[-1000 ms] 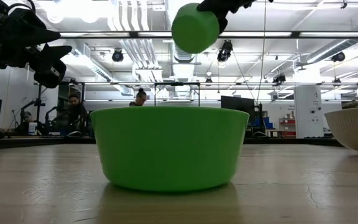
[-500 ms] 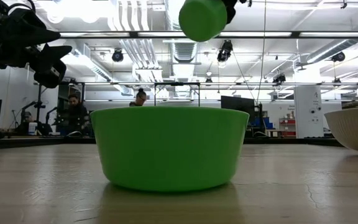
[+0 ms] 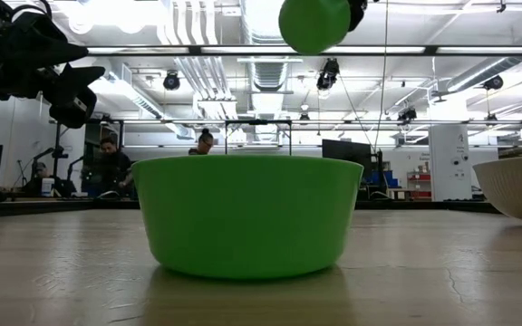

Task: Nest bowls inside each other
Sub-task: Stack the top green bowl on top of the white bowl

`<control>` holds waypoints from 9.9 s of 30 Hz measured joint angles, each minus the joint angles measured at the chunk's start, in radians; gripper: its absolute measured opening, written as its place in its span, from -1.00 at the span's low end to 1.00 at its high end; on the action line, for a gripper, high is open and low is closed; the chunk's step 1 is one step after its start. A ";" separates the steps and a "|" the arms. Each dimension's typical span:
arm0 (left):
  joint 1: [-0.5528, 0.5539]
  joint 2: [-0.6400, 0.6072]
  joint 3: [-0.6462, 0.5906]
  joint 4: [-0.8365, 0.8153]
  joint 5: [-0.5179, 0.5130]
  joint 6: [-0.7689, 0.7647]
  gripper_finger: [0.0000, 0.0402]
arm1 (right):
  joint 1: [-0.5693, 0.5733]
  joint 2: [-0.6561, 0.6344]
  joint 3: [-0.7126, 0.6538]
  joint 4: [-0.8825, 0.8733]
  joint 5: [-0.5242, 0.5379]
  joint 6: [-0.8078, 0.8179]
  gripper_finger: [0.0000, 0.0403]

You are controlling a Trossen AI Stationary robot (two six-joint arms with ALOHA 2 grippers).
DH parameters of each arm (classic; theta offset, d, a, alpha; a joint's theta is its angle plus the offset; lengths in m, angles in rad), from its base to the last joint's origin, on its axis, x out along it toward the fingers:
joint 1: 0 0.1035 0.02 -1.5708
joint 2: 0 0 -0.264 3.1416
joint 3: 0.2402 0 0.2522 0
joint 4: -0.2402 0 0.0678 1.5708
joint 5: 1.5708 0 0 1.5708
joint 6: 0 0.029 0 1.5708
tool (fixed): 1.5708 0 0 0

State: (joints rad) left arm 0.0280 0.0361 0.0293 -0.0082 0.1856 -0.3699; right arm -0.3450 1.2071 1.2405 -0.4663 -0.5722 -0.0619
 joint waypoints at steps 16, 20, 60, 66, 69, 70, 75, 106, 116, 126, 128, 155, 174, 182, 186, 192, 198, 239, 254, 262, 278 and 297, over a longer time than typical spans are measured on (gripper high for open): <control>0.000 0.000 0.000 0.000 0.000 0.000 -0.28 | 0.000 -0.220 -0.257 0.158 0.055 0.060 -0.96; 0.000 0.000 0.000 0.000 0.000 0.000 -0.28 | 0.000 -0.279 -0.305 0.159 0.081 0.086 -0.96; 0.000 0.000 0.000 0.000 0.000 0.000 -0.28 | 0.000 -0.586 -0.391 -0.165 0.234 0.174 -0.96; 0.000 0.000 0.000 0.000 0.000 0.000 -0.28 | 0.000 -0.641 -0.419 -0.198 0.234 0.209 -0.96; 0.000 0.000 0.000 0.000 0.000 0.000 -0.28 | 0.000 -0.664 -0.419 -0.229 0.234 0.226 -0.96; 0.000 0.000 0.000 0.000 0.000 0.000 -0.28 | 0.000 -0.672 -0.419 -0.239 0.234 0.233 -0.96; 0.000 0.000 0.000 0.000 0.000 0.000 -0.28 | 0.000 -0.707 -0.419 -0.315 0.251 0.266 -0.96; 0.000 0.000 0.000 0.000 0.000 0.000 -0.28 | 0.000 -0.772 -0.416 -0.596 0.311 0.431 -0.96; 0.000 0.000 0.000 0.000 0.000 0.000 -0.28 | 0.000 -0.771 -0.421 -0.661 0.311 0.467 -0.96; 0.000 0.000 0.000 0.000 0.000 0.000 -0.28 | 0.000 -0.771 -0.465 -0.690 0.302 0.498 -0.96; 0.000 0.000 0.000 0.000 0.000 0.000 -0.28 | 0.000 -0.771 -0.465 -0.693 0.302 0.503 -0.96; 0.000 0.000 0.000 0.000 0.000 0.000 -0.28 | 0.000 -0.767 -0.530 -0.697 0.225 0.560 -0.96; 0.000 0.000 0.000 0.000 0.000 0.000 -0.28 | 0.000 -0.767 -0.597 -0.648 0.130 0.594 -0.96; 0.000 0.000 0.000 0.000 0.000 0.000 -0.28 | 0.001 -0.768 -0.595 -0.645 0.129 0.606 -0.96; 0.000 0.000 0.000 0.000 0.000 0.000 -0.28 | 0.001 -0.768 -0.595 -0.633 0.128 0.585 -0.96; 0.000 0.000 0.000 0.000 0.000 0.000 -0.28 | 0.001 -0.767 -0.581 -0.610 0.127 0.582 -0.96; 0.000 0.000 0.000 0.000 0.000 0.000 -0.28 | 0.000 -0.768 -0.580 -0.612 0.128 0.583 -0.96; 0.000 0.000 0.000 0.000 0.000 0.000 -0.28 | 0.129 -0.768 -0.717 -0.565 0.092 0.815 -0.96; 0.000 0.000 0.000 0.000 0.000 0.000 -0.28 | 0.132 -0.767 -0.738 -0.535 0.123 0.813 -0.96; 0.000 0.000 0.000 0.000 0.000 0.000 -0.28 | 0.132 -0.767 -0.758 -0.496 0.122 0.811 -0.96; 0.000 0.000 0.000 0.000 0.000 0.000 -0.28 | 0.132 -0.767 -0.816 -0.481 0.117 0.812 -0.96; 0.000 0.000 0.000 0.000 0.000 0.000 -0.28 | 0.132 -0.767 -0.818 -0.486 0.119 0.812 -0.80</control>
State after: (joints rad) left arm 0.0280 0.0360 0.0295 -0.0083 0.1856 -0.3698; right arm -0.2131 0.4400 0.4225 -0.9527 -0.4534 0.7503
